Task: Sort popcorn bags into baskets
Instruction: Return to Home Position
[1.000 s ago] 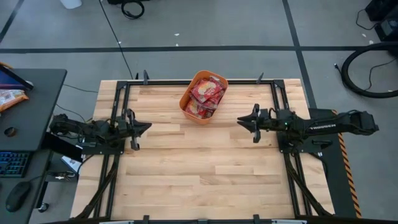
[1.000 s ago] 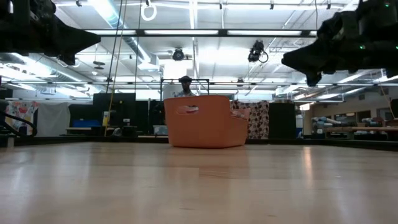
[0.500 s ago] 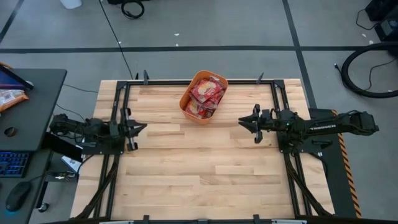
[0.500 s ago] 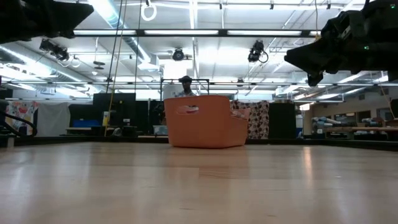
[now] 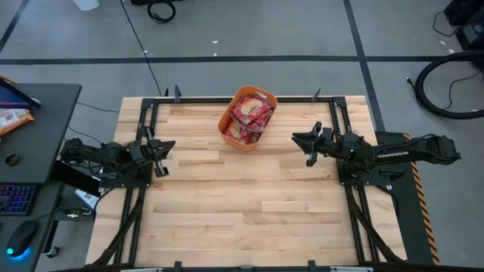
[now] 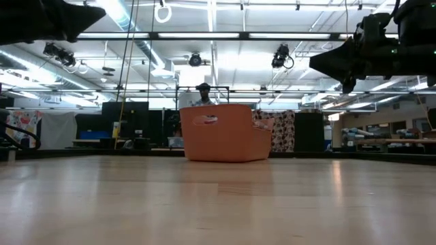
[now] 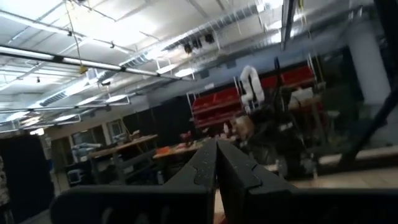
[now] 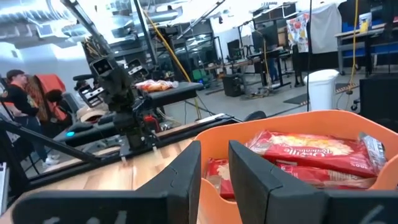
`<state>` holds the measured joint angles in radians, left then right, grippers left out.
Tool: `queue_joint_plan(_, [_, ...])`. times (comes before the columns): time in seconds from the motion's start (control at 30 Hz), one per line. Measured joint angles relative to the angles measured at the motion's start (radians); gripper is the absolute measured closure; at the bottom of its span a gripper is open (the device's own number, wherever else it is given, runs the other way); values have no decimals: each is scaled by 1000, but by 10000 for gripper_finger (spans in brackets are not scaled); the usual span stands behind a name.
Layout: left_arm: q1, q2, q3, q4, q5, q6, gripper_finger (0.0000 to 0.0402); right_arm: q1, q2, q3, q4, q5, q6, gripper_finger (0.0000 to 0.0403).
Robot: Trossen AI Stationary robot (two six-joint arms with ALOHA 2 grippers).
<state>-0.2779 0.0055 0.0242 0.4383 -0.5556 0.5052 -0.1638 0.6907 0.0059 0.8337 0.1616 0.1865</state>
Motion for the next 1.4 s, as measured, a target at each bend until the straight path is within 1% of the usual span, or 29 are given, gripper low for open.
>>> queue_joint_plan(0.13, [0,0,0,61,7,-51,386,0,0,0,11,4,21,316])
queue_joint_plan(0.27, [10,1,0,33,-12,-124,386,-4,0,0,11,61,19,316])
queue_joint_plan(0.37, [46,1,0,-40,-62,-271,386,-4,0,0,11,101,24,316])
queue_joint_plan(0.43, [81,1,0,-111,-70,-370,386,-4,1,0,10,103,24,315])
queue_joint_plan(0.5, [122,1,0,-177,-19,-471,386,-4,3,0,8,97,23,316])
queue_joint_plan(0.6, [189,1,0,-232,167,-577,386,-4,3,0,8,83,22,316])
queue_joint_plan(0.67, [234,1,0,-238,280,-632,386,-4,3,0,8,81,22,315])
queue_joint_plan(0.73, [276,1,0,-233,340,-666,386,-4,3,0,8,81,22,316])
queue_joint_plan(0.83, [315,1,0,-237,357,-717,386,-4,3,0,9,81,21,316])
queue_joint_plan(0.93, [320,1,0,-298,359,-799,386,-4,3,0,9,80,21,315])
queue_joint_plan(1.1, [320,1,0,-378,363,-1067,386,-4,3,0,9,80,21,316])
queue_joint_plan(1.17, [320,1,0,-379,363,-1137,386,-4,3,0,9,80,21,315])
queue_joint_plan(1.27, [320,1,0,-379,363,-1156,386,-4,3,0,9,80,21,315])
queue_joint_plan(1.4, [320,1,0,-379,363,-1117,386,-4,3,0,9,80,21,316])
